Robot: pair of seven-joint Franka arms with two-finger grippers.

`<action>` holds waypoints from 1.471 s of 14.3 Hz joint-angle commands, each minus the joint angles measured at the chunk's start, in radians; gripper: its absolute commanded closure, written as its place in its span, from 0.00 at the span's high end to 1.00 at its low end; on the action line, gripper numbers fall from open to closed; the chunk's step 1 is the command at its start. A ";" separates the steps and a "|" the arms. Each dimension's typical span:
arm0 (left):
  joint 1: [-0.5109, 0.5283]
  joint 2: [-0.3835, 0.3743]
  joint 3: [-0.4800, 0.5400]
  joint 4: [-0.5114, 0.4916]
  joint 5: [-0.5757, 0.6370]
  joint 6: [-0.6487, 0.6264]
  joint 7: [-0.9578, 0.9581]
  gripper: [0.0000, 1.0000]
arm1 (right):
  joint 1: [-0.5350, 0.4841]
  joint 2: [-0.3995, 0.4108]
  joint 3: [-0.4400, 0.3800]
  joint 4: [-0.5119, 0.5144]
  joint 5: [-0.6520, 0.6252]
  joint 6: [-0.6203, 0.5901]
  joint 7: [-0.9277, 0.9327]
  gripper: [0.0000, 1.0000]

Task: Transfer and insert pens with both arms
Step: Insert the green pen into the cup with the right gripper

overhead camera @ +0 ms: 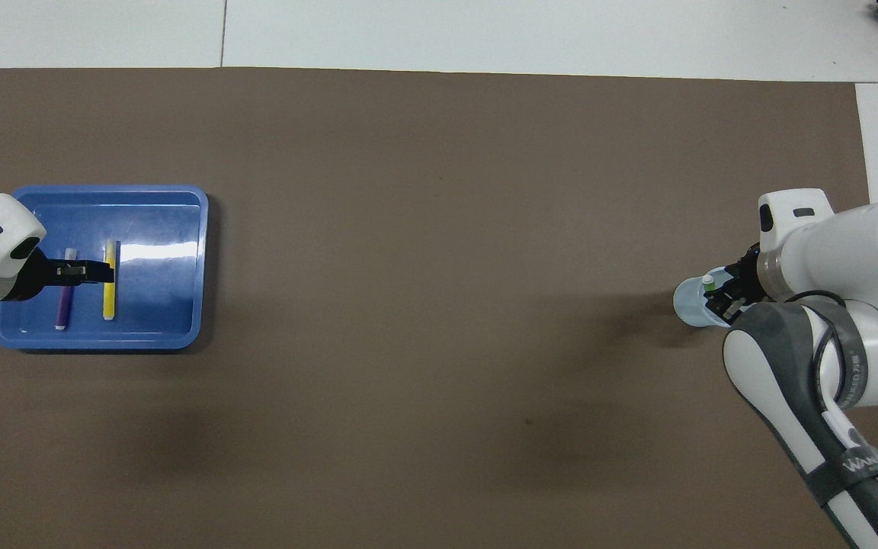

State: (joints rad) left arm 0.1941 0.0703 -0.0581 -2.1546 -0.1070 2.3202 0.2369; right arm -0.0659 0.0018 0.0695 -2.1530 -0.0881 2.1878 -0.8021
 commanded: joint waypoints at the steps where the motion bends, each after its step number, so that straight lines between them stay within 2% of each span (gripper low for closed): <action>1: 0.025 0.057 -0.003 0.005 0.021 0.080 0.016 0.69 | -0.020 -0.042 0.013 -0.016 -0.009 -0.002 -0.014 1.00; 5: 0.028 0.120 -0.005 0.010 0.021 0.159 0.033 0.69 | -0.006 -0.065 0.016 0.053 0.042 -0.127 -0.009 1.00; 8: 0.028 0.154 -0.005 0.013 0.021 0.200 0.033 0.69 | -0.005 -0.066 0.018 0.053 0.155 -0.134 0.006 1.00; 12: 0.027 0.183 -0.005 0.012 0.021 0.237 0.033 0.67 | 0.073 -0.074 0.018 0.059 0.246 -0.161 0.217 1.00; 14: 0.027 0.186 -0.005 0.010 0.021 0.240 0.033 0.62 | 0.109 -0.075 0.020 0.064 0.249 -0.174 0.308 1.00; 18: 0.025 0.183 -0.005 0.004 0.021 0.228 0.033 0.46 | 0.155 -0.080 0.024 0.062 0.375 -0.175 0.513 1.00; 19: 0.027 0.183 -0.005 0.002 0.021 0.226 0.033 0.25 | 0.172 -0.082 0.024 0.062 0.387 -0.178 0.574 1.00; 20: 0.025 0.183 -0.005 0.001 0.021 0.226 0.033 0.09 | 0.184 -0.082 0.024 0.062 0.402 -0.181 0.622 1.00; 21: 0.025 0.183 -0.005 0.001 0.021 0.226 0.032 0.00 | 0.189 -0.083 0.024 0.062 0.419 -0.180 0.664 1.00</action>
State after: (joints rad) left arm 0.2141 0.2464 -0.0582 -2.1509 -0.1000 2.5418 0.2614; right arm 0.1141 -0.0660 0.0925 -2.0936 0.2886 2.0336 -0.2250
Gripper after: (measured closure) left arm 0.586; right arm 0.000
